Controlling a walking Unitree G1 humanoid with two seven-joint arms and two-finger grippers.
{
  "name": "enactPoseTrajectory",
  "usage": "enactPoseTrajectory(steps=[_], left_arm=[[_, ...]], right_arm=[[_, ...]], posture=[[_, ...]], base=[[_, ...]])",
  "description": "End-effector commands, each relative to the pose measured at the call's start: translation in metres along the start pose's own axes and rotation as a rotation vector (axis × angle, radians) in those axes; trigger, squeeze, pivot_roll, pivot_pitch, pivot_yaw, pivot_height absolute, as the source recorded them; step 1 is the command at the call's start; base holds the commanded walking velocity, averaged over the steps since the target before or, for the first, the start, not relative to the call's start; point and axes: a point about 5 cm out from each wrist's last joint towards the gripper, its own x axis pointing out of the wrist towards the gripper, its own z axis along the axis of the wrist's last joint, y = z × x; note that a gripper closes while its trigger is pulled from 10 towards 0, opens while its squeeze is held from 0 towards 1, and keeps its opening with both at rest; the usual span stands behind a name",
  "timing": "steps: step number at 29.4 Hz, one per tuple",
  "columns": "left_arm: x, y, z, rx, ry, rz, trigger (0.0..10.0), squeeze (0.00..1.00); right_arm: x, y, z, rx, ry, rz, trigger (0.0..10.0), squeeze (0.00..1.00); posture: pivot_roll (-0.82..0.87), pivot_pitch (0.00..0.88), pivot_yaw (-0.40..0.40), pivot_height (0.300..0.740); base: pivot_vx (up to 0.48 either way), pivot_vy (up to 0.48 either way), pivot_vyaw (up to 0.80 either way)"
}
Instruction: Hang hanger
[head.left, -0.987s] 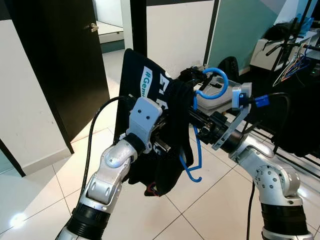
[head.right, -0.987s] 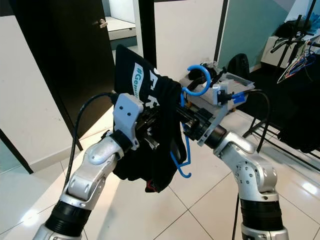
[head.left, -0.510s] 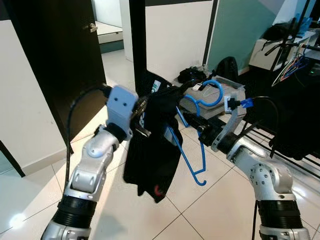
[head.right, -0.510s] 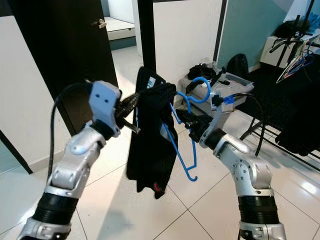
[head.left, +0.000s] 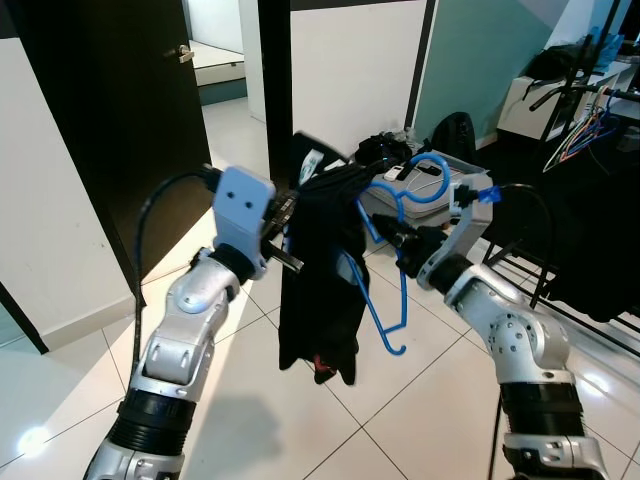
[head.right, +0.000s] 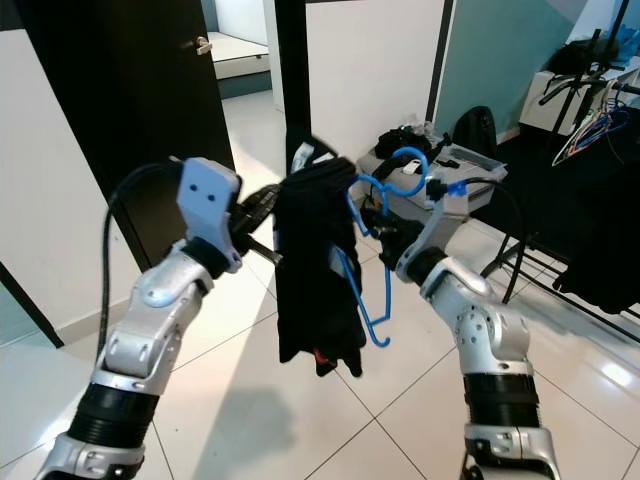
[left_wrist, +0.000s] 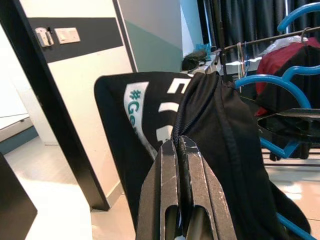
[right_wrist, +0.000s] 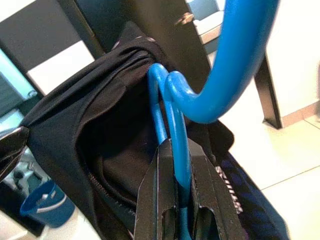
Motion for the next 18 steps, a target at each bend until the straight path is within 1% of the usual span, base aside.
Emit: enactPoseTrajectory(steps=[1, 2, 3, 4, 5, 6, 7, 8, 9, 10, 11, 12, 14, 15, 16, 18], left_arm=[[-0.007, 0.007, 0.0, -0.004, 0.003, 0.04, 0.0, 0.0], [-0.006, 0.002, -0.001, -0.029, 0.004, 0.002, 0.0, 0.0], [-0.006, 0.002, -0.001, -0.029, 0.004, 0.002, 0.0, 0.0], [-0.007, -0.007, -0.002, -0.05, 0.01, -0.05, 0.0, 0.0], [-0.007, -0.007, -0.002, -0.05, 0.01, -0.05, 0.0, 0.0], [-0.009, -0.018, -0.008, -0.066, 0.034, -0.105, 0.0, 0.0], [-0.013, -0.026, -0.017, -0.073, 0.067, -0.137, 0.0, 0.0], [-0.013, -0.026, -0.017, -0.073, 0.067, -0.137, 0.0, 0.0], [-0.016, -0.031, -0.024, -0.074, 0.094, -0.151, 0.0, 0.0], [-0.019, -0.034, -0.031, -0.075, 0.119, -0.147, 3.1, 0.0], [-0.019, -0.034, -0.031, -0.075, 0.119, -0.147, 3.1, 0.0], [-0.021, -0.033, -0.036, -0.07, 0.136, -0.127, 9.7, 0.0], [-0.022, -0.032, -0.039, -0.066, 0.146, -0.112, 9.7, 0.0], [-0.023, -0.03, -0.041, -0.069, 0.152, -0.1, 10.0, 0.0], [-0.023, -0.03, -0.041, -0.069, 0.152, -0.1, 10.0, 0.0], [-0.024, -0.026, -0.042, -0.057, 0.157, -0.076, 10.0, 0.0]], right_arm=[[-0.01, -0.024, 0.016, 0.016, -0.099, -0.153, 10.0, 0.0], [-0.01, -0.028, 0.016, 0.026, -0.111, -0.19, 10.0, 0.0], [-0.01, -0.028, 0.016, 0.026, -0.111, -0.19, 10.0, 0.0], [-0.01, -0.031, 0.012, 0.02, -0.093, -0.217, 10.0, 0.0], [-0.01, -0.031, 0.012, 0.02, -0.093, -0.217, 10.0, 0.0], [-0.009, -0.031, 0.005, 0.009, -0.067, -0.216, 10.0, 0.0], [-0.008, -0.03, -0.001, -0.003, -0.045, -0.206, 10.0, 0.0], [-0.008, -0.03, -0.001, -0.003, -0.045, -0.206, 10.0, 0.0], [-0.007, -0.029, -0.005, -0.008, -0.034, -0.195, 10.0, 0.0], [-0.006, -0.027, -0.007, -0.016, -0.029, -0.182, 10.0, 0.0], [-0.006, -0.027, -0.007, -0.016, -0.029, -0.182, 10.0, 0.0], [-0.006, -0.027, -0.01, -0.032, -0.023, -0.175, 10.0, 0.0], [-0.006, -0.027, -0.012, -0.042, -0.02, -0.173, 10.0, 0.0], [-0.006, -0.029, -0.014, -0.047, -0.018, -0.183, 10.0, 0.0], [-0.006, -0.029, -0.014, -0.047, -0.018, -0.183, 10.0, 0.0], [-0.008, -0.035, -0.018, -0.052, -0.017, -0.225, 10.0, 0.0]], posture=[[-0.02, 0.0, -0.023, 0.74], [-0.01, 0.0, -0.026, 0.74], [-0.01, 0.0, -0.026, 0.74], [0.0, 0.0, -0.035, 0.74], [0.0, 0.0, -0.035, 0.74], [0.0, 0.0, -0.034, 0.74], [0.01, 0.0, -0.035, 0.74], [0.01, 0.0, -0.035, 0.74], [0.01, 0.0, -0.033, 0.74], [0.01, 0.0, -0.035, 0.74], [0.01, 0.0, -0.035, 0.74], [0.01, 0.0, -0.033, 0.74], [0.01, 0.0, -0.033, 0.74], [0.01, 0.0, -0.032, 0.74], [0.01, 0.0, -0.032, 0.74], [0.01, 0.0, -0.032, 0.74]], base=[[0.0, 0.0, 0.0], [0.0, 0.0, 0.0], [0.0, 0.0, 0.0], [0.0, 0.0, 0.0], [0.0, 0.0, 0.0], [0.0, 0.0, 0.0], [0.0, 0.0, 0.0], [0.0, 0.0, 0.0], [0.0, 0.0, 0.0], [0.0, 0.0, 0.0], [0.0, 0.0, 0.0], [0.0, 0.0, 0.0], [0.0, 0.0, 0.0], [0.0, 0.0, 0.0], [0.0, 0.0, 0.0], [0.0, 0.0, 0.0]])
